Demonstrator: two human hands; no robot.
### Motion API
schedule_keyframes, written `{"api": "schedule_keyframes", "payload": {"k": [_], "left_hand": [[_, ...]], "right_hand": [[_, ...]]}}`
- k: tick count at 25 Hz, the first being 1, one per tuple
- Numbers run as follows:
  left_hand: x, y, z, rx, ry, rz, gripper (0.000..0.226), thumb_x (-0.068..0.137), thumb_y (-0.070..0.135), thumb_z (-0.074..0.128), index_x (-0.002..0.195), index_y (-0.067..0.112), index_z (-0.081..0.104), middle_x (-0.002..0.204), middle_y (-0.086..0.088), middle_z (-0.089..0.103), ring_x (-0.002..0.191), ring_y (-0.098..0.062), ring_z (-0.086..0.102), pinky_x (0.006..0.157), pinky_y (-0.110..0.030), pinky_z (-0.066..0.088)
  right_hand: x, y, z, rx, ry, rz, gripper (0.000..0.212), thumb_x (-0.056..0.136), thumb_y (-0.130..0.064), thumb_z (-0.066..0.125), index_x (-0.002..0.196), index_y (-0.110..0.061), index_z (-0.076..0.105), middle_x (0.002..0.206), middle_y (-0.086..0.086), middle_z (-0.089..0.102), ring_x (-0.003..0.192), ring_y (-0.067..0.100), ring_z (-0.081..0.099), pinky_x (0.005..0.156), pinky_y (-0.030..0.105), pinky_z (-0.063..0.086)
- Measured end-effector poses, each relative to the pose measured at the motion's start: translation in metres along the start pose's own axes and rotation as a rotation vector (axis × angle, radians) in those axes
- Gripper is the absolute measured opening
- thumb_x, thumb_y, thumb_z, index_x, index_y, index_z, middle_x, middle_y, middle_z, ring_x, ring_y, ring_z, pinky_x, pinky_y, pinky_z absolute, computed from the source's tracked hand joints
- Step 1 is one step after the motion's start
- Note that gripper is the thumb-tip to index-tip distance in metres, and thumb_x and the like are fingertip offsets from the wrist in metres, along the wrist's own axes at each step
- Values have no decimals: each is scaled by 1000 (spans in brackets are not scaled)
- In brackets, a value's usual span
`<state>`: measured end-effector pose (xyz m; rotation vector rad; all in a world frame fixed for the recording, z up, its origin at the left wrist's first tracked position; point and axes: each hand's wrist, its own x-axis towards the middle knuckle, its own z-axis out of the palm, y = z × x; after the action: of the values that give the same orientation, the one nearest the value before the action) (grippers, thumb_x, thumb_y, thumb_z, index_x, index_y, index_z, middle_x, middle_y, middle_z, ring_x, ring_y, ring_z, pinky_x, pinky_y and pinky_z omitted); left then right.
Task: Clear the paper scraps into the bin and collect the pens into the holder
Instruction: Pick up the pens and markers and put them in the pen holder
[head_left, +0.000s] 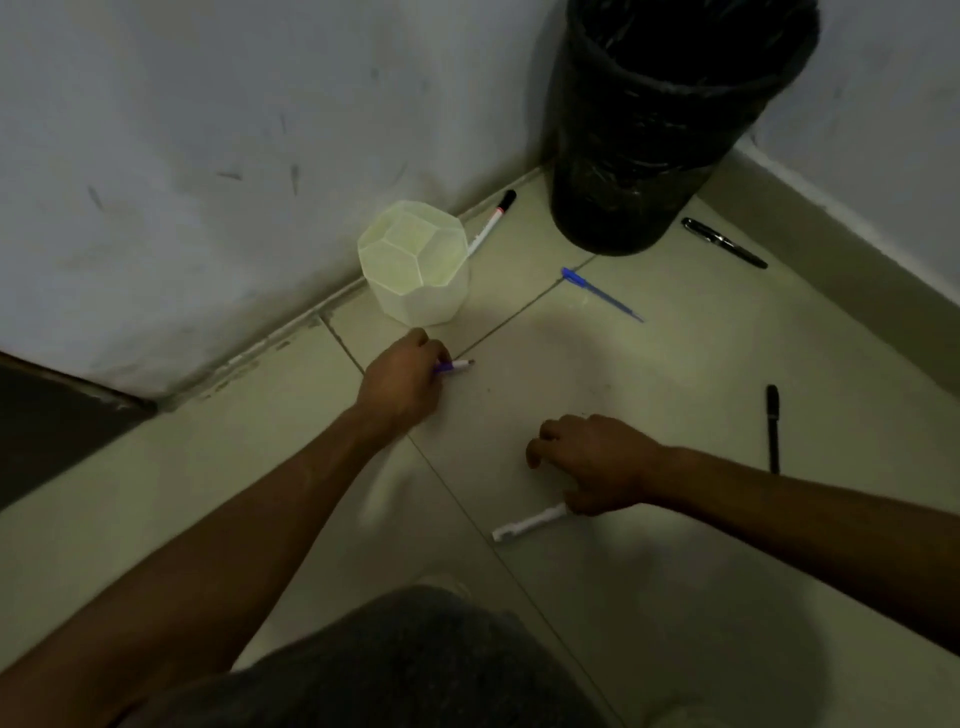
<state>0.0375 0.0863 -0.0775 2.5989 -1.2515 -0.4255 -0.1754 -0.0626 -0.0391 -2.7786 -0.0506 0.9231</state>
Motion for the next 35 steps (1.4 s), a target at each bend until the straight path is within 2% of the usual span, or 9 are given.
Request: {"api": "schedule_keyframes", "payload": {"k": [4,6,10,12,15,20,24,30,35], "left_hand": [[-9,27,-15,-358,168,56,25,83,13,64,107,16,61,99,-3,64,78,-18,59,71,-28,53],[-12,35,-33,-545,314,45,25,88,12,61,113,15,62,97,-2,67,75,-12,57,68,-12,48],[2,19,-85,-987,512,-101,29,97,30,51,123,26,63,103,2,64,79,-13,56,63,-23,50],[14,7,-108,-1087,577,-123,27,98,22,52,122,22,64,102,-2,65,79,-20,59,64,-27,56],[35,-11,-127,-998,651,-112,25,94,20,58,117,22,67,100,-2,69,90,-23,66,81,-41,60],[49,-31,-124,-786,623,-108,26,89,13,64,115,17,65,97,3,69,83,-11,68,76,-37,60],[46,-36,-116,-716,576,6,31,89,5,62,117,18,56,95,-3,69,79,-9,71,69,-23,59],[51,-39,-97,-568,504,-45,16,90,22,65,105,17,65,100,1,73,92,-7,68,71,-12,55],[51,-34,-97,-401,495,-92,29,82,29,74,109,19,69,106,3,65,84,-9,61,66,-11,48]], "right_hand": [[-2,4,26,-99,28,-46,25,91,-28,57,114,-18,54,114,6,54,101,29,56,70,38,46],[2,5,13,42,84,-34,20,93,-29,56,111,-19,59,111,3,57,98,24,59,76,41,53],[15,-1,-72,602,640,47,21,85,-31,71,104,-20,70,97,-6,68,79,6,66,71,25,59],[25,-11,-120,869,818,50,23,82,-27,76,102,-16,73,90,-4,73,74,8,70,65,24,60],[55,-19,-174,973,972,11,24,82,-25,76,100,-9,72,86,0,75,73,10,72,64,27,60],[107,-25,-190,731,962,119,26,84,-26,75,107,-15,67,89,-7,69,69,-2,65,63,6,50],[131,-28,-176,541,909,134,29,85,-22,74,111,-16,65,105,5,73,85,17,70,80,29,59],[136,-23,-161,507,757,158,31,85,-18,73,115,-10,70,114,8,71,99,21,68,99,33,52],[111,-7,-154,478,724,139,49,83,-25,75,129,-17,61,123,5,61,87,11,61,86,28,54]]}}
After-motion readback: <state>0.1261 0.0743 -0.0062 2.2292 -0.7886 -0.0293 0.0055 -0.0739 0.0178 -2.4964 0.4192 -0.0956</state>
